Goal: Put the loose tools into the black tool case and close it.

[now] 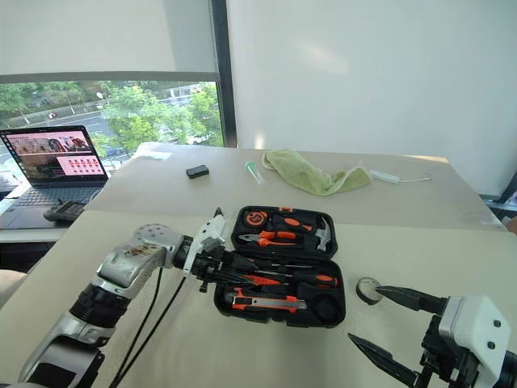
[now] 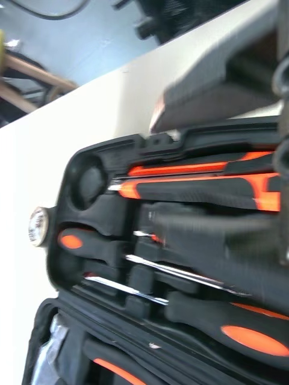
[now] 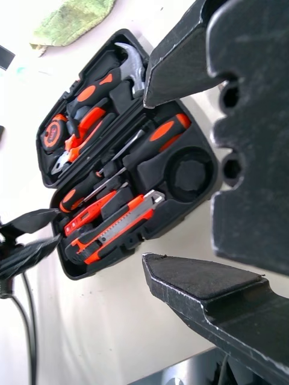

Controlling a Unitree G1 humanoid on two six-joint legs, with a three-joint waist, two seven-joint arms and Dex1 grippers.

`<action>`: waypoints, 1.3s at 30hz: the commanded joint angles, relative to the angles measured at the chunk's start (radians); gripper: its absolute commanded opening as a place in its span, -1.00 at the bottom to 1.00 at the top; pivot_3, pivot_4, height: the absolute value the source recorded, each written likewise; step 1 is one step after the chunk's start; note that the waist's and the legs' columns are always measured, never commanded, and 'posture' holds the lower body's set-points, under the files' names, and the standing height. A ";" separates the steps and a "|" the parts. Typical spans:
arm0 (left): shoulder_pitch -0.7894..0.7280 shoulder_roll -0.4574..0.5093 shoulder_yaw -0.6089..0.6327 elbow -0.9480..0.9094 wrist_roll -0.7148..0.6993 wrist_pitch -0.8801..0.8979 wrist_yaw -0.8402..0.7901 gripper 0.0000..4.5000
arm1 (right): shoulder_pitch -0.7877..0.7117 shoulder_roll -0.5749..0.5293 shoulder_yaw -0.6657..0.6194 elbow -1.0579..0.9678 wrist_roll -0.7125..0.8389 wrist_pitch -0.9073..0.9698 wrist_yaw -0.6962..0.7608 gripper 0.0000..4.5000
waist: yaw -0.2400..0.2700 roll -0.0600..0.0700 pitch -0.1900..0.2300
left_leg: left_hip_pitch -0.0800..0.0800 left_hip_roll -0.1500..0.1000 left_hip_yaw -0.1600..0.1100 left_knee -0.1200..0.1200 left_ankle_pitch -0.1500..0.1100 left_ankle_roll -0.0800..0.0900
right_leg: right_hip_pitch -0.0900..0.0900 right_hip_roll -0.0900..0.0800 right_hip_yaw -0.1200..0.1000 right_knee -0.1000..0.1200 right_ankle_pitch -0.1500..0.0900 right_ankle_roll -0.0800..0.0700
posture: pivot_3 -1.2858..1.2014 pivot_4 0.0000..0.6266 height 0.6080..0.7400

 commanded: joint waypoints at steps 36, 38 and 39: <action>0.313 0.259 0.357 -0.616 -0.489 0.187 0.210 0.99 | -0.719 -0.367 0.695 0.577 -0.219 0.513 -0.286 1.00 | -0.030 0.001 0.001 | -0.002 0.000 -0.002 -0.003 0.001 0.000 | -0.002 -0.002 -0.001 -0.001 -0.001 -0.001 | 0.03 -0.52 1.00; 0.360 0.294 0.384 -0.660 -0.516 0.209 0.228 0.99 | -0.775 -0.365 0.752 0.611 -0.237 0.505 -0.244 1.00 | -0.029 0.001 0.002 | -0.002 0.000 -0.001 -0.003 0.001 0.000 | -0.002 -0.002 -0.001 -0.001 -0.001 -0.001 | 0.03 -0.52 1.00; 0.373 0.305 0.391 -0.674 -0.526 0.215 0.237 0.99 | -0.792 -0.365 0.769 0.622 -0.245 0.503 -0.230 1.00 | -0.026 0.002 0.002 | -0.002 0.000 -0.001 -0.003 0.001 0.000 | -0.002 -0.002 -0.001 -0.001 -0.001 -0.001 | 0.03 -0.52 1.00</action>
